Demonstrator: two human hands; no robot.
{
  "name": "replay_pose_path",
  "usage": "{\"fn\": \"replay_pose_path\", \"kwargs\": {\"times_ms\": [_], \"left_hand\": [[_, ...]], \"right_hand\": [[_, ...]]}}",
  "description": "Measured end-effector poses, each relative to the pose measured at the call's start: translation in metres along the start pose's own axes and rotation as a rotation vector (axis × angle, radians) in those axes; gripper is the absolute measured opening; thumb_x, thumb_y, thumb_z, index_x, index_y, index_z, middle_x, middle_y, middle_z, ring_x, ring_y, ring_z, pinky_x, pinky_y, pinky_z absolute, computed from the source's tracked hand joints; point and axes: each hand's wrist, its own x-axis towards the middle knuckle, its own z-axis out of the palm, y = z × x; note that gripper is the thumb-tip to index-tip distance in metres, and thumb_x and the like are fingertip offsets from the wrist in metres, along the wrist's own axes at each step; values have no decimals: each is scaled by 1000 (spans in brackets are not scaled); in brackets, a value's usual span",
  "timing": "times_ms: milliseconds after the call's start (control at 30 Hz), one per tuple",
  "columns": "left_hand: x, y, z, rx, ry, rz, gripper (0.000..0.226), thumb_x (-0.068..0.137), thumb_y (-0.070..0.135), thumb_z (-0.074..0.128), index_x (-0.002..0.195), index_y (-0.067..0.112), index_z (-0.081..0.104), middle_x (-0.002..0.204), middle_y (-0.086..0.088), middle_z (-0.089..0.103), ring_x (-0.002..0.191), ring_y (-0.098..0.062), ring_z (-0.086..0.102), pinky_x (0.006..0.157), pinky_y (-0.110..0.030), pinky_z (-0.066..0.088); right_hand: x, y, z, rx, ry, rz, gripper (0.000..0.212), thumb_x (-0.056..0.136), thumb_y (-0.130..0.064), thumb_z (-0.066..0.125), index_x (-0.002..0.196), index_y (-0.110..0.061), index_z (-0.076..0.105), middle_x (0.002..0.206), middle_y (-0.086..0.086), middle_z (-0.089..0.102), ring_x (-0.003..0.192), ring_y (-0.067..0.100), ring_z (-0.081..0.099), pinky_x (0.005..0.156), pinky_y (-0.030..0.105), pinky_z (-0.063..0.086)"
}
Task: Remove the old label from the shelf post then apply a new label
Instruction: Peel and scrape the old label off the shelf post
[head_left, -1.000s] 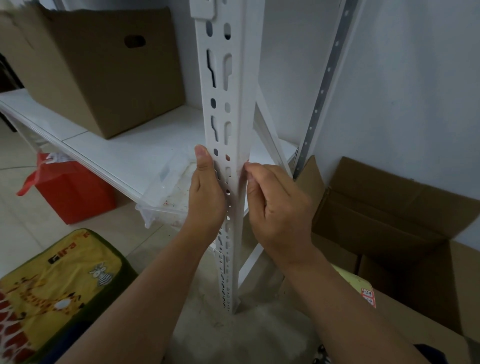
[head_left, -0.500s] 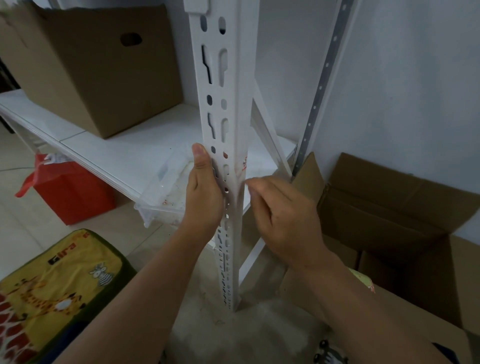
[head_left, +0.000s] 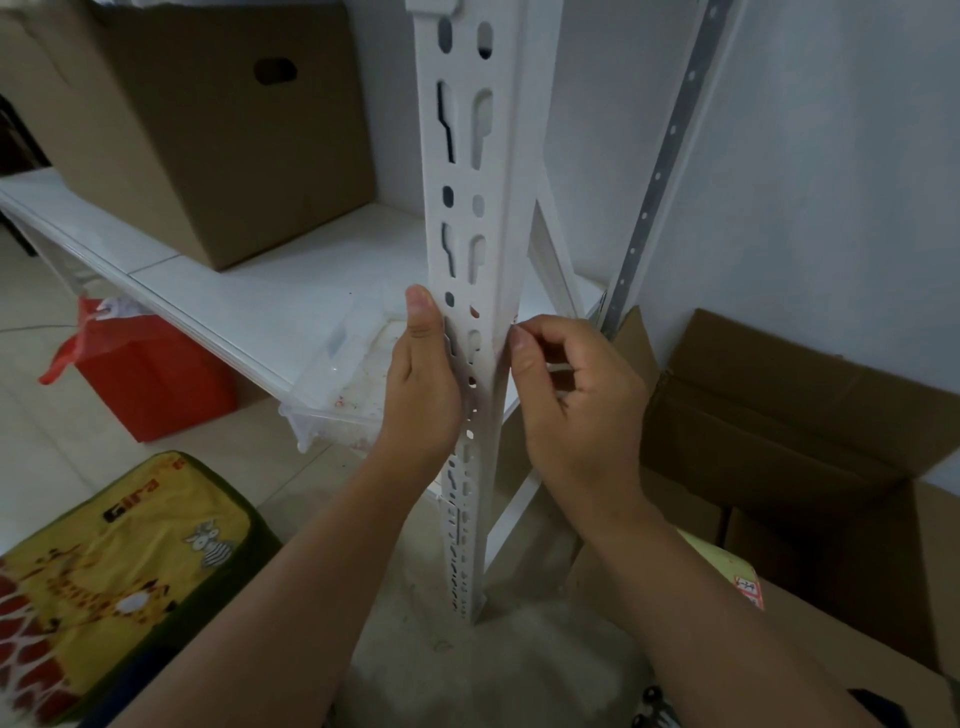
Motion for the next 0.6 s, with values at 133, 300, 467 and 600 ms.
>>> {"fn": "replay_pose_path", "kwargs": {"times_ms": [133,300,467,600], "left_hand": [[-1,1,-1,5,-6,-9,46,101,47,12,83,37,54,58,35,61,64,23,58,51,3,40],[-1,2,2,-24,12,-24,44,100,49,15,84,38,54,56,33,62,61,22,58,49,2,40],[-1,1,3,-25,36,-31,47,100,51,14,84,38,57,61,32,64,63,19,60,52,1,41],[1,0,4,-16,56,-45,48,99,55,15,85,40,58,62,33,65,63,18,61,52,-2,44]], "right_hand": [[5,0,-2,14,-47,37,15,95,-18,55,100,-9,66,91,-9,61,82,4,60,69,10,50],[7,-1,-5,38,-75,47,14,95,-18,56,101,-11,67,90,-10,63,84,5,62,68,12,52],[7,-3,-4,41,-25,28,12,93,-14,59,95,-10,69,86,-12,61,81,-4,59,68,4,46],[8,-6,-1,28,26,23,11,91,-13,60,91,-10,70,83,-15,59,77,-11,57,68,3,45]]}}
